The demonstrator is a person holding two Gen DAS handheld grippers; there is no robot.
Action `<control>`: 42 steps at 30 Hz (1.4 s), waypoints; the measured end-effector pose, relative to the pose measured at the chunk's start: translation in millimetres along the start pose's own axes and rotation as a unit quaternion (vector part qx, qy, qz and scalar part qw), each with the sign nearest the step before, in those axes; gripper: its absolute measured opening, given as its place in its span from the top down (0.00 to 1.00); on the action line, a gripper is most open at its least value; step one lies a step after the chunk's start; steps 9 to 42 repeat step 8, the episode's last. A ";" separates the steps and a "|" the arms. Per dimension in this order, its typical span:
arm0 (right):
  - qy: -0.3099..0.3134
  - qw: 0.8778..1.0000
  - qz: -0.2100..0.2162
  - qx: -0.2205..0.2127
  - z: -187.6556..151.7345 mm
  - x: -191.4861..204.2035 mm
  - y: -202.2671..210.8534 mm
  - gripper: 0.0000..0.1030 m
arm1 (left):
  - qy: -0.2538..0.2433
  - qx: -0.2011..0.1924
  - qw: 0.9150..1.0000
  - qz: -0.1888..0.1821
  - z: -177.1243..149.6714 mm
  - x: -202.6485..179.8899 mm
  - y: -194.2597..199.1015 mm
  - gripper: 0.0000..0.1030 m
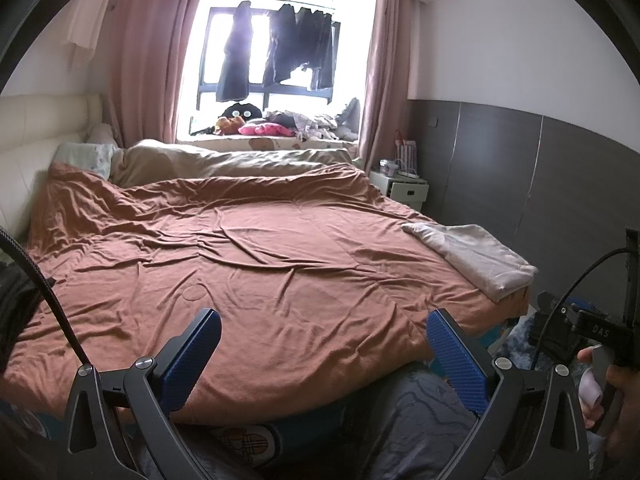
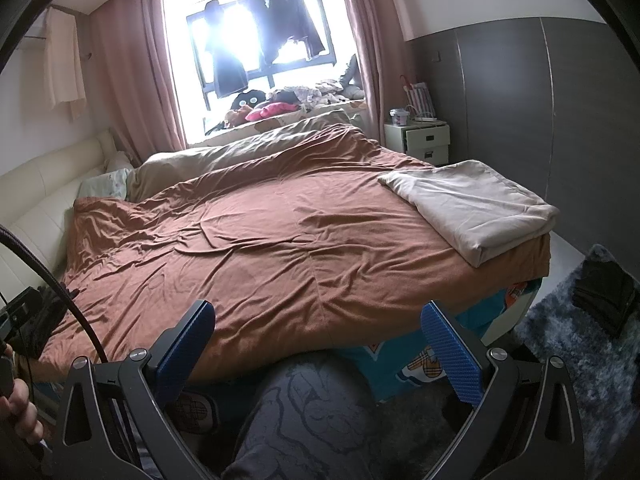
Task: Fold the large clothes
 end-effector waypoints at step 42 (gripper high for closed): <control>0.003 1.000 0.000 -0.001 1.4 -0.4 -0.7 0.00 | -0.009 -0.008 1.000 0.005 0.2 -7.4 3.7 0.00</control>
Point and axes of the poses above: each gripper's, at about its wrist camera, not at the fingertips, and y roughly against the way its jaws point, x to its left, z to its top, the point moved 5 cm from there along -y, roughly the way its jaws point, and after that the axes turned 8 degrees about -x, right-handed, at the moved point
